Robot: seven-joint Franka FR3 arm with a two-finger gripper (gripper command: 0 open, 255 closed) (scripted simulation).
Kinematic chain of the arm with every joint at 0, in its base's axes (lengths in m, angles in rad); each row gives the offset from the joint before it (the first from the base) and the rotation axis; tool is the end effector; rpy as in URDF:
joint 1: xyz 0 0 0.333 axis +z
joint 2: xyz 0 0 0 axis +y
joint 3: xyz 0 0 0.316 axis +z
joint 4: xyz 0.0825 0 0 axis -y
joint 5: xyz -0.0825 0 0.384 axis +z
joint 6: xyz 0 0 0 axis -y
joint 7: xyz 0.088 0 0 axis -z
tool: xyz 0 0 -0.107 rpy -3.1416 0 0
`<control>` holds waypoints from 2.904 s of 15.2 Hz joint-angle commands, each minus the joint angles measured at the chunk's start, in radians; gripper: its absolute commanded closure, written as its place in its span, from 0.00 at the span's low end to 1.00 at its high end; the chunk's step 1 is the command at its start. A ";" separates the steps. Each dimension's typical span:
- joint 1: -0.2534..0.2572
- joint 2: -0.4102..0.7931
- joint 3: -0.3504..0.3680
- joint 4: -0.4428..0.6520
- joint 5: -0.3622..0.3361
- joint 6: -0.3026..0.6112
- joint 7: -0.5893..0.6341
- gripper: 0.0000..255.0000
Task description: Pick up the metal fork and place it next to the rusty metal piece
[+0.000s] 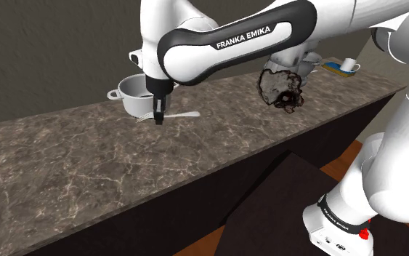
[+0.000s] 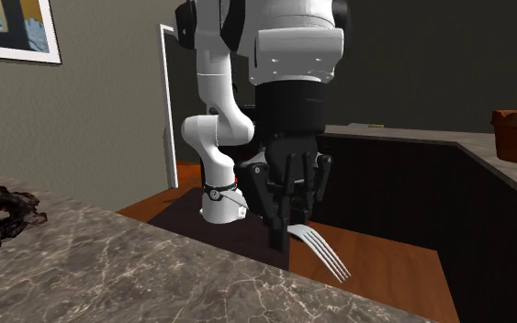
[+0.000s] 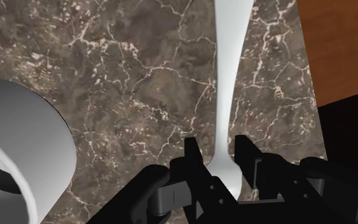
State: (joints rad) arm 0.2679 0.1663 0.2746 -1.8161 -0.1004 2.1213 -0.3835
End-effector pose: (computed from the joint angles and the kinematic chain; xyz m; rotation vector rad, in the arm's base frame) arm 0.5373 0.3092 0.4628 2.7458 1.4390 0.2312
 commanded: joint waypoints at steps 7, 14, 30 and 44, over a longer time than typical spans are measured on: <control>0.000 -0.022 0.003 0.083 0.011 -0.104 -0.010 1.00; -0.025 -0.094 -0.010 0.058 0.040 -0.147 -0.057 1.00; -0.157 -0.516 -0.210 -0.400 0.140 -0.103 -0.424 1.00; -0.280 -0.713 -0.457 -0.553 0.068 -0.153 -0.746 1.00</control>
State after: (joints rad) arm -0.0023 -0.5386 -0.1630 -2.3636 -0.0245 1.9706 -1.1044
